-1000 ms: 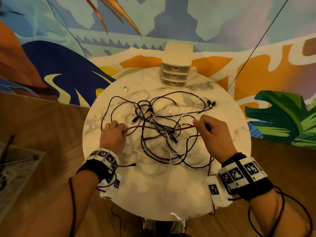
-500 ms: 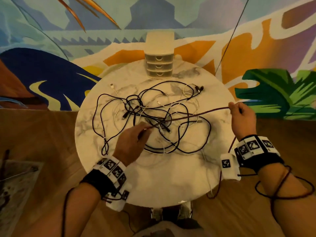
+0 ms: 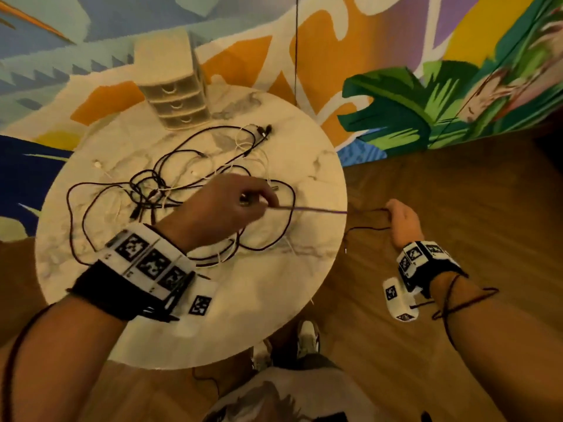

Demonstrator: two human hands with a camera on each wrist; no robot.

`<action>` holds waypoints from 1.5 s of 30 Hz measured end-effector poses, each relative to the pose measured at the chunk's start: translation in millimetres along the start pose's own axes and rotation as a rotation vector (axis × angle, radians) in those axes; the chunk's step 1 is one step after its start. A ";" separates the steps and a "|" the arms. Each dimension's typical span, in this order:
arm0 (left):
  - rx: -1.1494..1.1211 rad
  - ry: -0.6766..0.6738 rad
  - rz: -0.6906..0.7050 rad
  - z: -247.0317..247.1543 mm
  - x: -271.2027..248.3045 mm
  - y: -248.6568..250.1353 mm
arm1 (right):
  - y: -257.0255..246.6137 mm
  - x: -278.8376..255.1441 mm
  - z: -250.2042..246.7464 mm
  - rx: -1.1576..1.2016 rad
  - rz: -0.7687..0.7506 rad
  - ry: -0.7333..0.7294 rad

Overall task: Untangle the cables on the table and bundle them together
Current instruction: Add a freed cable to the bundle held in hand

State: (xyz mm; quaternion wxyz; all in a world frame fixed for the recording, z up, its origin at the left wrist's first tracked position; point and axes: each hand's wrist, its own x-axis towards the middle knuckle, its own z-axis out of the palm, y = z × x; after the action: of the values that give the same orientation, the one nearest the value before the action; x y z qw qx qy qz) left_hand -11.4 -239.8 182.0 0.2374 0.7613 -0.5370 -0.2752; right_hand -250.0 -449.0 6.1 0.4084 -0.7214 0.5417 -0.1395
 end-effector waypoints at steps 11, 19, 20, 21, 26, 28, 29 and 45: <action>-0.190 0.086 0.236 59.2 67.6 86.7 | 21.7 -7.9 -12.2 -0.471 -0.181 -0.506; 0.017 -0.116 0.300 127.3 97.4 95.3 | -50.1 -18.8 -33.5 0.149 -0.454 -0.319; 0.006 -0.102 0.286 129.0 97.5 94.1 | -51.0 -18.6 -33.3 0.152 -0.417 -0.337; -0.029 -0.080 0.265 129.4 96.3 92.5 | -52.3 -20.2 -33.1 0.151 -0.373 -0.366; -0.077 -0.078 0.238 135.4 88.3 83.0 | -51.2 -21.0 -35.6 0.089 -0.361 -0.420; -0.075 -0.096 0.258 137.3 84.1 81.7 | -53.8 -21.2 -34.1 -0.002 -0.363 -0.475; -0.129 -0.091 0.238 135.2 83.1 79.7 | -55.5 -20.7 -32.6 -0.035 -0.355 -0.513; 0.838 -0.547 0.306 185.8 43.0 -67.4 | -59.3 -28.6 14.3 0.421 0.176 -0.503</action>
State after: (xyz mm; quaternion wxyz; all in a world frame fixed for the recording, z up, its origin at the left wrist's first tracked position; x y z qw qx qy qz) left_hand -78.7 -272.0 -6.0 -0.1987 0.6041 -0.7485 -0.1877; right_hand -211.9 -412.4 47.9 0.6796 -0.5836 0.4434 -0.0305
